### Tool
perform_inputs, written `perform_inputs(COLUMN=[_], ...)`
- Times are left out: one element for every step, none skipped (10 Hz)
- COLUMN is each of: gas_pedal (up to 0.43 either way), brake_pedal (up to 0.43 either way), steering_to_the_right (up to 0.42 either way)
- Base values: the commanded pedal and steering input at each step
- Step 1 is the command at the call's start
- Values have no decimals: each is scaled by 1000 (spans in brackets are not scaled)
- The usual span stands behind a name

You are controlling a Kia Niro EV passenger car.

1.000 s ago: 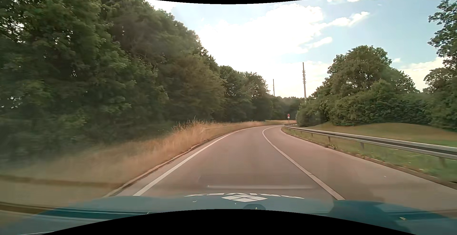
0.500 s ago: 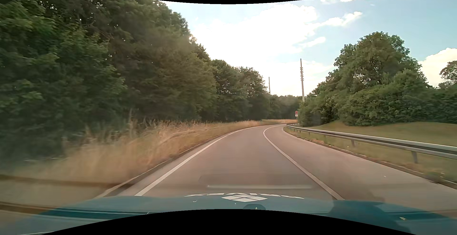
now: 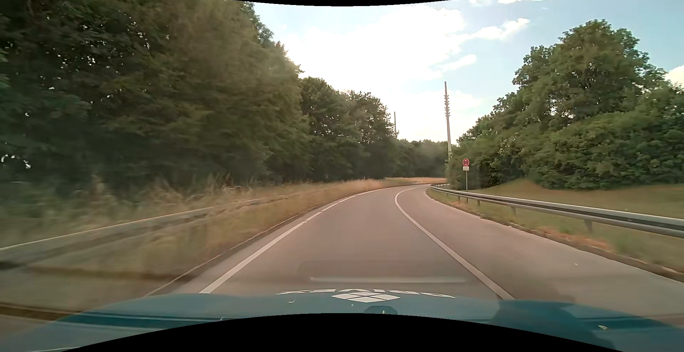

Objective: Follow the waypoints while adhering to traffic rules and regulations

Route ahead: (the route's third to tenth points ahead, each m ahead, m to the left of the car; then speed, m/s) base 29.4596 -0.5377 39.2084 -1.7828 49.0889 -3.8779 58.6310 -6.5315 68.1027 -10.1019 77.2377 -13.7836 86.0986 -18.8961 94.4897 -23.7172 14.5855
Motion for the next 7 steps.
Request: perform_inputs(gas_pedal=[197, 197, 197, 197, 197, 197, 197], brake_pedal=[0, 0, 0, 0, 0, 0, 0], steering_to_the_right=[19, 19, 19, 22, 22, 21, 21])
